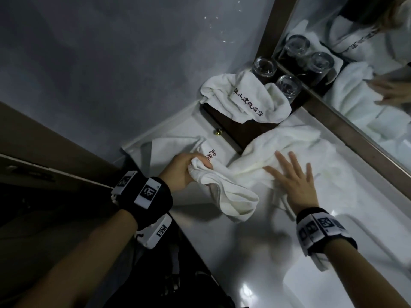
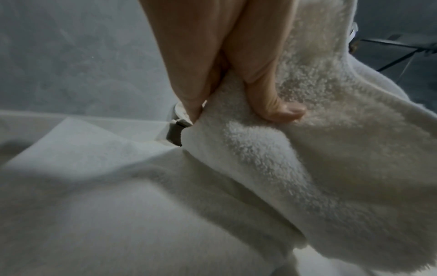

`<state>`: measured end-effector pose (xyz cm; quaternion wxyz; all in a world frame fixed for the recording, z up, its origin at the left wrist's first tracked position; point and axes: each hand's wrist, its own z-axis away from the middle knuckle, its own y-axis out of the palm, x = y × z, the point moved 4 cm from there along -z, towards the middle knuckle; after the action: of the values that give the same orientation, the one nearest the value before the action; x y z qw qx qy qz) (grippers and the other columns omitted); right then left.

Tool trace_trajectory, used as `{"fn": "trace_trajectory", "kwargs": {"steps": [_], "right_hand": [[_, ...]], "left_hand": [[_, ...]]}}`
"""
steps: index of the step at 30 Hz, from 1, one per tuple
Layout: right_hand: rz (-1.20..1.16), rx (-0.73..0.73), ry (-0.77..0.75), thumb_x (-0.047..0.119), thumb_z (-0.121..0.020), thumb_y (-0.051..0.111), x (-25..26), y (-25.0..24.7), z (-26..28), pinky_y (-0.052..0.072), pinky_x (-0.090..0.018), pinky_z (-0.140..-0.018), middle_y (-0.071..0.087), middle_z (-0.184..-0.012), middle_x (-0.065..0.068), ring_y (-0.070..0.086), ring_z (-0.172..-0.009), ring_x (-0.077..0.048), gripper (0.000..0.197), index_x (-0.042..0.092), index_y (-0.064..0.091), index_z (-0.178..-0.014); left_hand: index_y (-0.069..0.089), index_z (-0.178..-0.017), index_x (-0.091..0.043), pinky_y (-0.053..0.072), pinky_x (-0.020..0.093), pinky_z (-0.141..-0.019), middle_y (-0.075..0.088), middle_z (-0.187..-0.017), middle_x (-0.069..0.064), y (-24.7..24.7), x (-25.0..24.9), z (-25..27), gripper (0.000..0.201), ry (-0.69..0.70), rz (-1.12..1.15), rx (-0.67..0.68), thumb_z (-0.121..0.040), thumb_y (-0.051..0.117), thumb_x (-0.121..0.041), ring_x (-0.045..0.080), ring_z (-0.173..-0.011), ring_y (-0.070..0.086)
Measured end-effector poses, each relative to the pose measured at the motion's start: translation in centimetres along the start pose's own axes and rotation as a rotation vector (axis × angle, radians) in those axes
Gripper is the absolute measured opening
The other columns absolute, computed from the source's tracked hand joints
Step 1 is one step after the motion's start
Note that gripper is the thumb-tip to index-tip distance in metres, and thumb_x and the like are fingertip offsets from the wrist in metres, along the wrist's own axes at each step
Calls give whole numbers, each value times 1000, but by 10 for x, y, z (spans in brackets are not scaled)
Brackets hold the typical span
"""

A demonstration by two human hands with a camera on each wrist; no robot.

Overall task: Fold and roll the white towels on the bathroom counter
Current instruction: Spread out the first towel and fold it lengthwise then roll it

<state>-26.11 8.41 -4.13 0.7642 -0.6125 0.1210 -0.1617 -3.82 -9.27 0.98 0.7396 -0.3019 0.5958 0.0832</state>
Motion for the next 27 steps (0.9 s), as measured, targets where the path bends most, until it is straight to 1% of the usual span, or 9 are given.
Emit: {"fn": "trace_trajectory", "kwargs": {"steps": [5,10,12,14,16,18,20,23,27], "right_hand": [[-31,58,73,21,-95,44,-30,-4,-14,-2,-59,-115,-6,-158,6,-19,-142,-17,53,39,28,-142],[-249,-201,16,9,-86,58,16,-34,-15,9,-45,-115,27,-152,-17,20,-143,-33,44,14,54,-129],[-611,-206,-70,8,-91,54,52,-52,-14,29,-30,-108,49,-137,-15,44,-129,-32,35,13,57,-125],[-934,-6,-115,36,-93,48,91,-69,-11,42,-17,-95,64,-117,-4,59,-110,-20,33,22,57,-122],[-1033,183,-184,66,-82,41,123,-81,-7,45,-19,-94,65,-115,7,60,-106,-7,54,34,52,-124],[-1060,267,-212,75,-71,50,143,-86,-6,42,-16,-92,61,-119,16,56,-110,1,70,39,42,-131],[-942,213,-153,54,-72,67,147,-86,-10,46,-23,-87,63,-117,7,59,-108,-11,75,31,34,-136],[-762,-29,-64,18,-86,59,136,-82,-12,39,-28,-73,65,-106,-17,59,-100,-35,45,11,42,-128],[-992,-219,149,17,-87,57,106,-68,-1,34,-20,-58,59,-82,-5,55,-73,-24,20,11,51,-104]], "left_hand": [[65,-81,2,46,27,-79,63,-81,11,-3,-16,4,16,46,24,61,-76,60,17,19,-80,60],[67,-86,6,41,29,-96,59,-100,23,-10,-21,15,14,77,-57,-31,-75,63,14,35,-105,56],[70,-84,2,30,16,-102,46,-112,18,-7,-18,16,15,8,-90,-143,-73,67,11,28,-116,42],[68,-87,-5,28,3,-98,34,-115,8,-7,-18,16,21,-99,-56,-241,-74,66,11,19,-116,34],[61,-97,-10,36,-1,-87,31,-111,8,-7,-23,16,28,-102,-28,-230,-78,61,10,6,-104,43],[52,-106,-15,41,0,-78,35,-109,9,-6,-30,16,32,-62,7,-199,-82,60,4,-8,-94,46],[45,-114,-20,46,6,-80,40,-116,7,-3,-32,20,42,-60,48,-211,-81,63,-2,-2,-101,48],[40,-123,-16,45,17,-93,36,-121,5,3,-18,31,46,-125,38,-245,-83,62,-5,10,-110,48],[46,-123,-11,29,25,-102,31,-134,10,17,28,56,36,-378,-338,-61,-87,52,-6,27,-123,35]]}}
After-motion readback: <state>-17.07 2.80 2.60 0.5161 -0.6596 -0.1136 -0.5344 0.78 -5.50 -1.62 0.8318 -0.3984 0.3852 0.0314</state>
